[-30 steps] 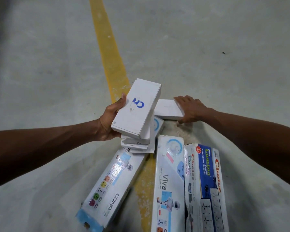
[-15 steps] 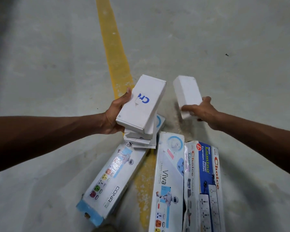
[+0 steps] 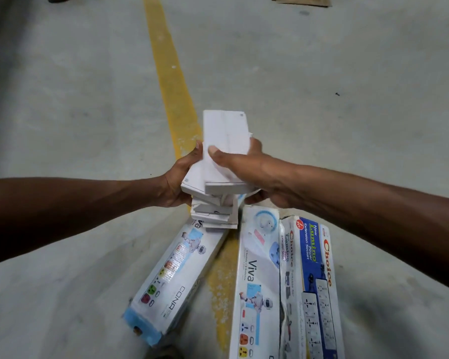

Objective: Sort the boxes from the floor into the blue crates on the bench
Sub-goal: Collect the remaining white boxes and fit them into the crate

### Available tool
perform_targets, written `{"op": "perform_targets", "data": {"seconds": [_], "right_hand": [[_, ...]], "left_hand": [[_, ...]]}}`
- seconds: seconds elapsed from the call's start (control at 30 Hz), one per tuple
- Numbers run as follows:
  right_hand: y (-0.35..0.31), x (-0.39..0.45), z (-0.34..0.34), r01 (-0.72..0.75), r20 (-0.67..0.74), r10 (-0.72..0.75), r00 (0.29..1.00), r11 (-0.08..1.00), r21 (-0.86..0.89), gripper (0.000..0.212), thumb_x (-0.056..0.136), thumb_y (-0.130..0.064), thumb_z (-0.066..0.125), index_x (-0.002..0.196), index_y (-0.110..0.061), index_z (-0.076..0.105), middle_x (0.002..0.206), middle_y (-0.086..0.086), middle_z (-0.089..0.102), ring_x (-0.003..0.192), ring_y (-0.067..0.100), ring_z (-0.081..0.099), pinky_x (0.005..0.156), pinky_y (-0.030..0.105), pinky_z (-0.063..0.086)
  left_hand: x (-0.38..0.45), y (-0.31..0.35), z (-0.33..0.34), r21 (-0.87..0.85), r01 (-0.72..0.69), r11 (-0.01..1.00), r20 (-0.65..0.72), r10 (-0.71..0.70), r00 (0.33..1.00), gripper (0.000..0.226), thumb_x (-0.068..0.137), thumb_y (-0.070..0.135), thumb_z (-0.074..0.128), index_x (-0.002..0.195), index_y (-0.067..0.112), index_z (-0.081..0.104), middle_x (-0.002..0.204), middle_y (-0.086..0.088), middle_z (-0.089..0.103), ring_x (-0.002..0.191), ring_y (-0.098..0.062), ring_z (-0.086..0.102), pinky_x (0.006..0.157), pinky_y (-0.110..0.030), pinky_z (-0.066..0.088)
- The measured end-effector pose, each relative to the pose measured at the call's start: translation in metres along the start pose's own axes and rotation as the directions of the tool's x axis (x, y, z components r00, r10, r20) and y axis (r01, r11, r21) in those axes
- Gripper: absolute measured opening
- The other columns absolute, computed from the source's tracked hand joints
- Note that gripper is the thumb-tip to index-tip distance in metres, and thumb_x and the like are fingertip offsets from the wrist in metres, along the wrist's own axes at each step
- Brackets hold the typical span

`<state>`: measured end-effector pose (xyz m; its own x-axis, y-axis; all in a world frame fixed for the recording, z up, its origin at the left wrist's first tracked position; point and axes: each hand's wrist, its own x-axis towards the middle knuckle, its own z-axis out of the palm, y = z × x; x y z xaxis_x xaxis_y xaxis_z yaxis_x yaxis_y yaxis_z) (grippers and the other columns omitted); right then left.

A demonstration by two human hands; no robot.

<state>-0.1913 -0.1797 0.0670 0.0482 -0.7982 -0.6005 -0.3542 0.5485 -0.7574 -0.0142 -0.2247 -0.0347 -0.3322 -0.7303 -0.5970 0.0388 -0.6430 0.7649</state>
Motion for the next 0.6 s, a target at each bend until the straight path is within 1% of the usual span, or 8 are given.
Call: {"op": "perform_targets", "data": {"seconds": [0.1,0.17,0.23,0.3,0.37,0.47,0.53,0.6], "right_hand": [[0.004,0.014,-0.003,-0.038,0.015,0.038,0.999,0.999,0.008,0.063,0.099,-0.045,0.056,0.15,-0.029,0.023,0.111,0.002,0.059,0.094,0.02,0.06,0.066,0.034,0.05],[0.007,0.017,-0.007,-0.051,0.015,0.05,0.999,0.998,0.048,0.058,0.096,-0.052,0.059,0.142,-0.028,0.033,0.111,0.002,0.063,0.095,0.02,0.062,0.077,0.039,0.054],[0.014,0.023,-0.011,-0.052,0.023,0.05,0.999,0.988,0.142,0.067,0.086,-0.065,0.066,0.137,-0.026,0.045,0.115,0.002,0.069,0.101,0.023,0.066,0.088,0.045,0.056],[0.027,0.032,-0.013,-0.054,0.063,0.038,0.997,0.963,0.264,0.073,0.076,-0.072,0.07,0.132,-0.026,0.058,0.118,0.002,0.072,0.105,0.026,0.068,0.09,0.046,0.052],[0.043,0.046,-0.013,-0.078,0.117,0.036,0.992,0.922,0.379,0.084,0.061,-0.08,0.074,0.13,-0.032,0.065,0.132,0.004,0.068,0.118,0.033,0.064,0.105,0.054,0.044],[0.063,0.067,-0.011,-0.132,0.205,0.029,0.978,0.85,0.511,0.104,0.049,-0.084,0.079,0.142,-0.046,0.054,0.159,0.009,0.044,0.143,0.044,0.04,0.113,0.068,0.026],[0.07,0.077,-0.012,-0.174,0.264,0.028,0.964,0.819,0.547,0.097,0.053,-0.086,0.077,0.141,-0.052,0.053,0.166,0.01,0.03,0.148,0.044,0.031,0.111,0.07,0.026],[0.072,0.081,-0.011,-0.204,0.305,0.039,0.952,0.82,0.535,0.079,0.058,-0.089,0.071,0.128,-0.056,0.061,0.168,0.009,0.028,0.145,0.042,0.032,0.107,0.068,0.03]], "left_hand": [[-0.002,0.001,-0.002,0.025,0.004,1.0,-0.004,-0.004,1.0,0.071,0.094,0.078,0.033,0.103,0.028,0.083,0.117,-0.014,0.075,0.098,-0.033,0.073,0.088,-0.048,0.057],[-0.001,0.0,-0.003,0.034,0.009,0.999,0.0,-0.009,1.0,0.073,0.095,0.077,0.031,0.101,0.027,0.083,0.116,-0.012,0.076,0.102,-0.034,0.071,0.102,-0.056,0.05],[-0.001,0.0,-0.002,0.023,0.008,1.0,0.043,-0.009,0.999,0.073,0.095,0.076,0.032,0.107,0.025,0.082,0.124,-0.015,0.072,0.116,-0.04,0.064,0.116,-0.062,0.036],[0.001,0.0,-0.004,0.032,-0.003,0.999,0.067,0.001,0.998,0.073,0.094,0.078,0.033,0.112,0.025,0.08,0.133,-0.019,0.067,0.128,-0.047,0.056,0.118,-0.067,0.028],[0.003,0.001,-0.005,0.031,0.01,0.999,0.093,-0.013,0.996,0.073,0.093,0.078,0.033,0.112,0.026,0.08,0.136,-0.021,0.064,0.128,-0.048,0.055,0.115,-0.066,0.029],[0.006,0.001,-0.009,0.047,0.034,0.998,0.1,-0.038,0.994,0.076,0.087,0.083,0.039,0.115,0.025,0.079,0.144,-0.027,0.054,0.124,-0.049,0.052,0.099,-0.052,0.043],[0.007,0.001,-0.009,0.044,0.036,0.998,0.089,-0.04,0.995,0.073,0.092,0.081,0.034,0.11,0.027,0.08,0.131,-0.021,0.066,0.111,-0.042,0.063,0.088,-0.042,0.049],[0.008,0.0,-0.008,0.011,0.039,0.999,0.092,-0.04,0.995,0.073,0.094,0.078,0.03,0.112,0.027,0.08,0.125,-0.015,0.071,0.104,-0.036,0.069,0.085,-0.042,0.054]]}}
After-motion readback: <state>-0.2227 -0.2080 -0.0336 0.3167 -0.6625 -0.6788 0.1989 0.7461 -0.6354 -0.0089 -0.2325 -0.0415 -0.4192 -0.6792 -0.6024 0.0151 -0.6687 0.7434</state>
